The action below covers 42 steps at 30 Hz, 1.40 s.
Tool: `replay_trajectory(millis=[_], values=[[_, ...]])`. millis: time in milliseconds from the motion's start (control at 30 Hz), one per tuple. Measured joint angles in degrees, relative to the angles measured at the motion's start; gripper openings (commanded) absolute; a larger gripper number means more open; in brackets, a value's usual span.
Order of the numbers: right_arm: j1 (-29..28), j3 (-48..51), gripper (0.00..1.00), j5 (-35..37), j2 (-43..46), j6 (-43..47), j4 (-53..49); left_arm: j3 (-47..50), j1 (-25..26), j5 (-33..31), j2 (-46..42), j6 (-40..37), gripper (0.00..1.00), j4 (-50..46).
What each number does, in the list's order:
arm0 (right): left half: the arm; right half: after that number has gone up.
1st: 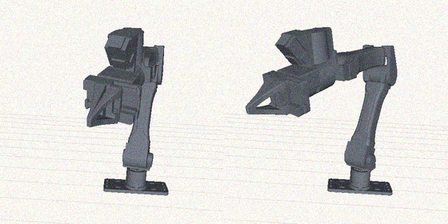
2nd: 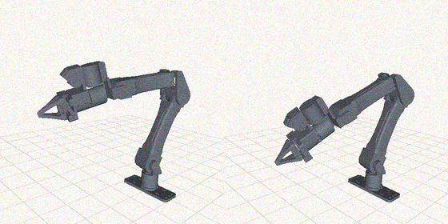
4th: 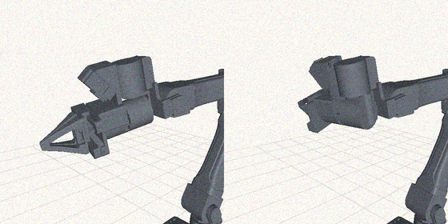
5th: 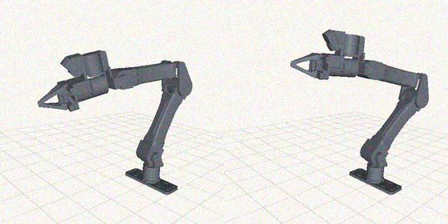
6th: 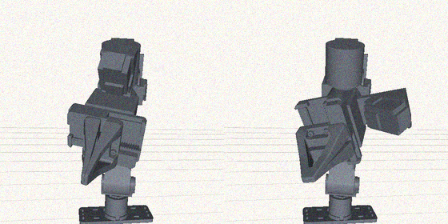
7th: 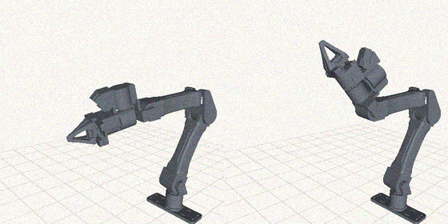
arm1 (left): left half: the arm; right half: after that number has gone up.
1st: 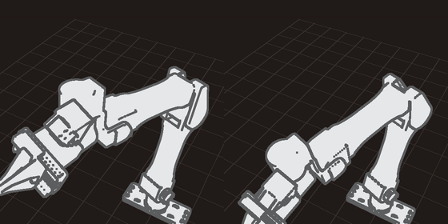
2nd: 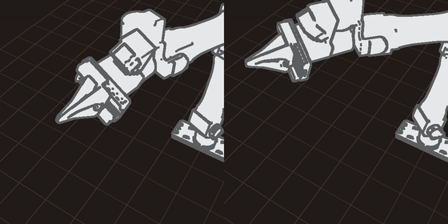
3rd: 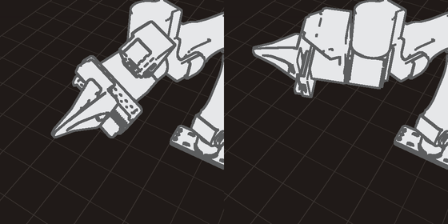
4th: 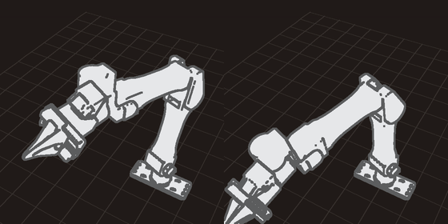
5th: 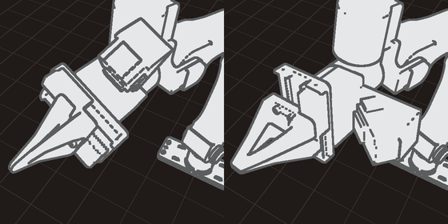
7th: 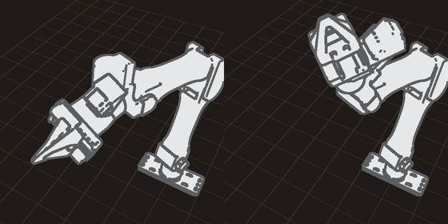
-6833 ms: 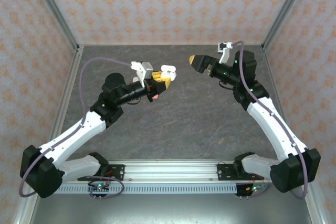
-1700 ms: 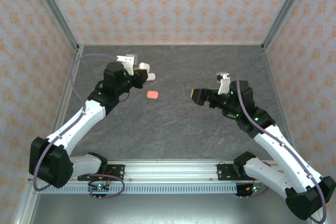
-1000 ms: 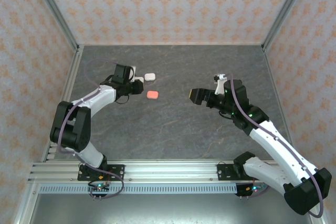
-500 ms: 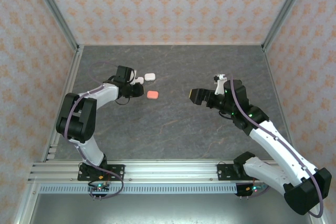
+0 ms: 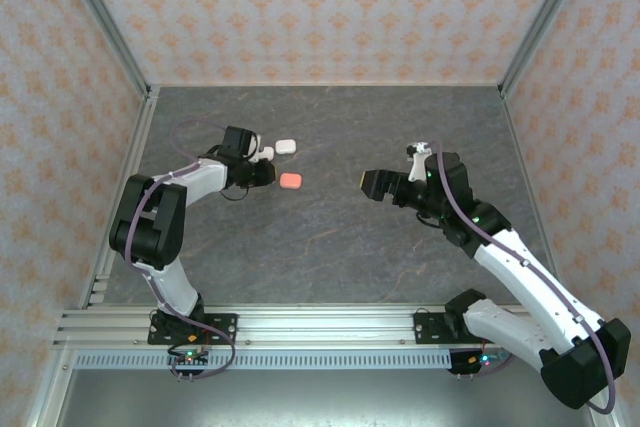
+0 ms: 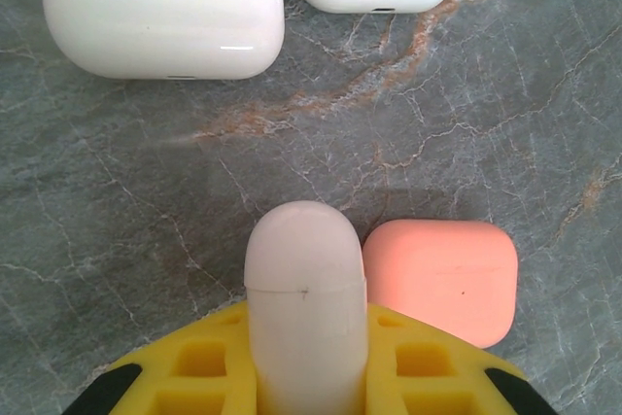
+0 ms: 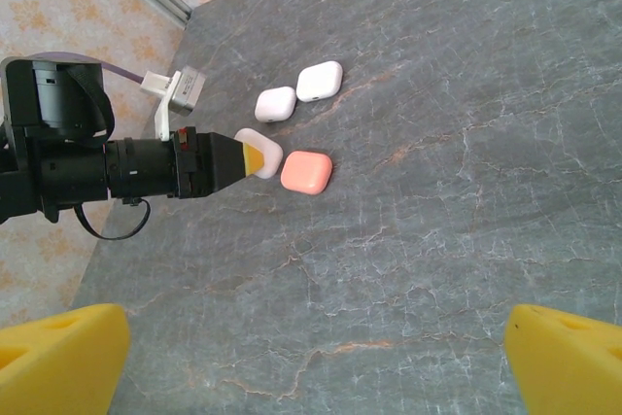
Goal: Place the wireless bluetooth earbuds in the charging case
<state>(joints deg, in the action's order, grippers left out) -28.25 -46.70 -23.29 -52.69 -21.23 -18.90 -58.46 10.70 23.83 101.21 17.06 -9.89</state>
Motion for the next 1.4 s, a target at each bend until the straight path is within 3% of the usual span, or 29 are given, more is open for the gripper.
replay_trajectory(millis=[333, 500, 1400], values=[[0.0, 0.0, 0.99, 0.02, -0.94, 0.0, 0.0, -0.76, 0.02, 0.15, 1.49, 0.02, 0.22, 0.22], [0.0, 0.0, 0.99, 0.22, -1.64, 0.02, 0.0, -0.76, 0.0, -0.87, 1.6, -0.07, 0.37, 0.0], [1.16, -3.52, 0.99, 3.74, -5.64, 2.05, -3.41, 0.2, -0.37, -7.04, -1.51, -0.63, 0.57, -1.14]])
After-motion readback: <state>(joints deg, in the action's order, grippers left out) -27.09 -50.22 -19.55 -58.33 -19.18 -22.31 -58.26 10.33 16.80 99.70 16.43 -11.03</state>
